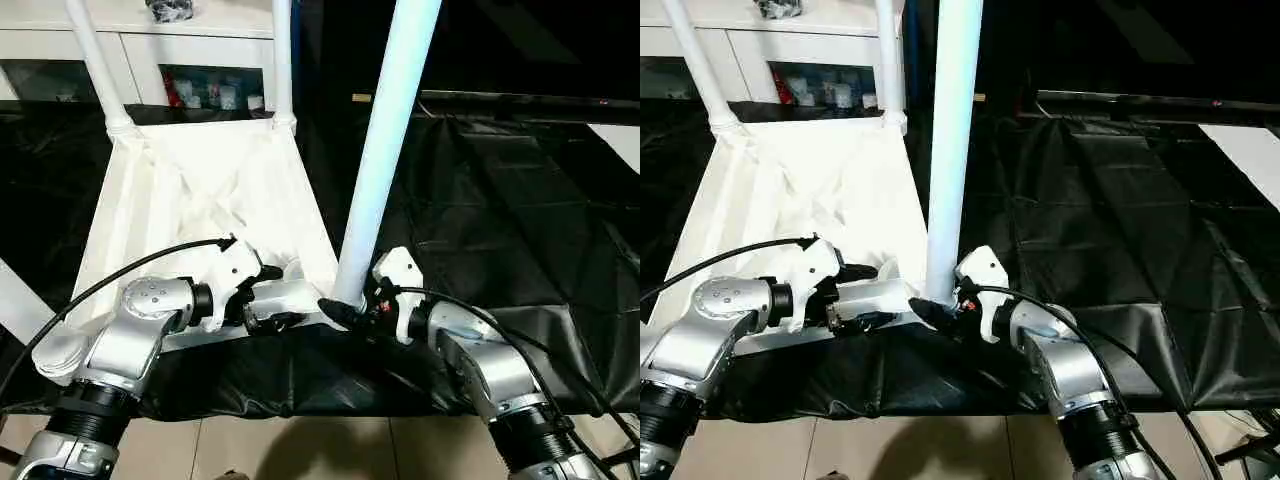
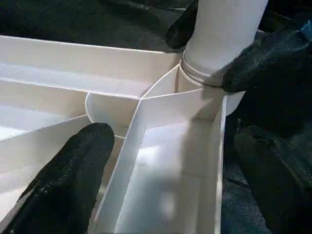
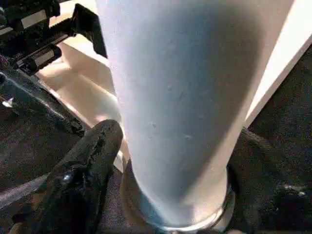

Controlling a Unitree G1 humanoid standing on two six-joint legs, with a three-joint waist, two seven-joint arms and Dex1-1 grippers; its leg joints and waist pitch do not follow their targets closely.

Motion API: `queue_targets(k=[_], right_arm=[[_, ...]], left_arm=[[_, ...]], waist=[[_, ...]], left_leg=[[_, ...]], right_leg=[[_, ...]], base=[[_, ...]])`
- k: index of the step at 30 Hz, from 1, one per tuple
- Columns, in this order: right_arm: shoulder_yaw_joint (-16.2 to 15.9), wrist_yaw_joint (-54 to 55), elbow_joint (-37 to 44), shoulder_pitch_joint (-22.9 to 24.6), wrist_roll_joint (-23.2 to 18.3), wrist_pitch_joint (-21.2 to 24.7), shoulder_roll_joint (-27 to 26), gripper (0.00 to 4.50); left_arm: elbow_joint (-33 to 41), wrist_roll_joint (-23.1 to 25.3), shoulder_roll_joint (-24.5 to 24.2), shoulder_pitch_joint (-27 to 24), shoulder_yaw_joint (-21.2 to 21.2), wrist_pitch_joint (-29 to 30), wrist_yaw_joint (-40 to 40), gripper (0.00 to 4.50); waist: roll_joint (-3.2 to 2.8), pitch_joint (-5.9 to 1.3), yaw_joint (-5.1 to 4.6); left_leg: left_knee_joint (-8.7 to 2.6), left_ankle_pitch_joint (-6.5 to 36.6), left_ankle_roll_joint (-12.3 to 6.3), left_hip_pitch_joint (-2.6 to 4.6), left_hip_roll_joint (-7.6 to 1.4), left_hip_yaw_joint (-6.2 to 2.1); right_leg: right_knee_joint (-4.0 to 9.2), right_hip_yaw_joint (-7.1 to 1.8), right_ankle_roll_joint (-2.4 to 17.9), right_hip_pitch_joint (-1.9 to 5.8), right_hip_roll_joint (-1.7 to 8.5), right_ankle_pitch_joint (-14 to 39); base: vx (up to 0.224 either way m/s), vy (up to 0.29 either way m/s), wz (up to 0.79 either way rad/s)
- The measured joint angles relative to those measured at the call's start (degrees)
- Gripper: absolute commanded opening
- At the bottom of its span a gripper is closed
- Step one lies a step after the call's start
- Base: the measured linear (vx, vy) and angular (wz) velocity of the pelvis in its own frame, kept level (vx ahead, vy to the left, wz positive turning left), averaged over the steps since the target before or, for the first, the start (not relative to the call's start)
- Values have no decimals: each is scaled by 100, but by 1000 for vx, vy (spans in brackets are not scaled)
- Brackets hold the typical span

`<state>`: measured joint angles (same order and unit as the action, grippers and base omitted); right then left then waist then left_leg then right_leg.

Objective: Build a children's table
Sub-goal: Rotate leg to tighten

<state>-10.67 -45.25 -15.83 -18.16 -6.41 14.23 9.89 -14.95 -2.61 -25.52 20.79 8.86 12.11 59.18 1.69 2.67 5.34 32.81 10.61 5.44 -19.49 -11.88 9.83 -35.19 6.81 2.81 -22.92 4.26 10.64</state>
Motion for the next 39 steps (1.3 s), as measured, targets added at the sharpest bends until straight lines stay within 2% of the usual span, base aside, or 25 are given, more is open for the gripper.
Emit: queue_targets(k=[34, 35, 36, 37, 38, 39], right_arm=[[0, 0, 0, 0, 0, 0, 0, 358], [-127, -45, 531, 48, 148, 413, 580, 358], [-226, -255, 838, -208, 260, 772, 1156, 358], [-166, -356, 1088, -330, 307, 909, 1374, 358], [-51, -434, 1315, -356, 324, 952, 1462, 358], [-18, -495, 1387, -340, 324, 955, 1480, 358]], left_arm=[[0, 0, 0, 0, 0, 0, 0, 445], [-693, 302, 107, 715, 529, -60, 323, 445], [-1053, 568, 95, 1398, 943, -53, 631, 445], [-1136, 702, 56, 1752, 1086, -75, 838, 445], [-1116, 747, 31, 1955, 1121, -130, 1007, 445], [-1104, 748, 36, 2004, 1123, -159, 1087, 445]], waist=[[0, 0, 0], [-265, 98, 133], [-367, 145, 205], [-469, 133, 185], [-513, 86, 133], [-537, 36, 104]], left_leg=[[0, 0, 0, 0, 0, 0], [130, 32, -15, -49, -10, -73], [179, 34, -40, -68, -33, -90], [132, 30, -46, -45, -23, -5], [83, 29, -50, 8, 21, 58], [78, 25, -56, 42, 37, 79]], right_leg=[[0, 0, -8, 0, 0, 5], [18, 57, -15, 34, -22, -2], [51, 0, -61, 69, -67, -30], [78, -97, -70, 73, -64, -62], [67, -179, -73, 92, -33, -63], [40, -201, -116, 117, -12, -35]], base=[[0, 0, 0], [0, 0, 0], [-66, 41, 31], [-66, 41, 31], [-50, 52, 21], [12, 59, -4]])
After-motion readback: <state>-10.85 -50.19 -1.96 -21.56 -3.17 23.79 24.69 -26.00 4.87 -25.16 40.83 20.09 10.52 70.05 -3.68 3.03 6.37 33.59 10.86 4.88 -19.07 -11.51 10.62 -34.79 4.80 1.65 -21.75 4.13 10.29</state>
